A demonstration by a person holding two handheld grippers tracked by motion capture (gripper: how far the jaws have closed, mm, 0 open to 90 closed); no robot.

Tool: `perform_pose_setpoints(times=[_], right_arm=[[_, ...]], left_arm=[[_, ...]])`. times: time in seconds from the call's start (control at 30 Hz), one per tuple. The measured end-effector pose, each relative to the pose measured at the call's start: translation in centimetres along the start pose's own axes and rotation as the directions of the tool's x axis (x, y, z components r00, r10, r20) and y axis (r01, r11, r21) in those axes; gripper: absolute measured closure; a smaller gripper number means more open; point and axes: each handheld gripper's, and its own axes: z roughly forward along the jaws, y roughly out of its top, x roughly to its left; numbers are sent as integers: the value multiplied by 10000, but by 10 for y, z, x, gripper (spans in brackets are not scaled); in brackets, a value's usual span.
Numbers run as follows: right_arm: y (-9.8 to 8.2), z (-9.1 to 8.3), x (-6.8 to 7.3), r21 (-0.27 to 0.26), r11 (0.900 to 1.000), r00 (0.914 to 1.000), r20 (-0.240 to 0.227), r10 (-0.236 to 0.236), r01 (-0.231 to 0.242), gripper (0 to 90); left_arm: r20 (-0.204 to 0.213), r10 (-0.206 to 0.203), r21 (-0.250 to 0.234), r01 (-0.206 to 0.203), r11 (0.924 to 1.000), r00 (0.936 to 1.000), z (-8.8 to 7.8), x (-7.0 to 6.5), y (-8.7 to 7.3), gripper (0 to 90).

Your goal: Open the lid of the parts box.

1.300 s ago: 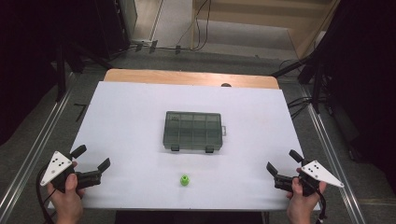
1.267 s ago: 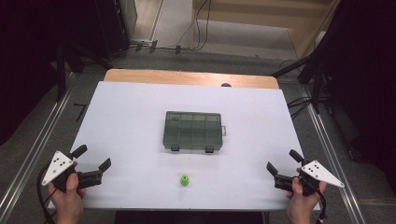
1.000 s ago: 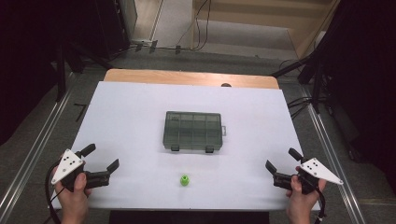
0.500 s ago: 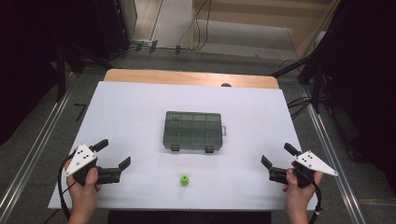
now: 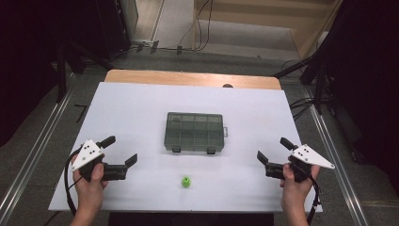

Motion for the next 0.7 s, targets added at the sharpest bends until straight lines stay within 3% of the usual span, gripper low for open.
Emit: perform_pose_setpoints(times=[0.7], right_arm=[[24, 22, 17, 61, 9995, 9984, -476, -310, 313, 0]], left_arm=[[543, 35, 21, -37, 10000, 9985, 26, -10, 16, 0]])
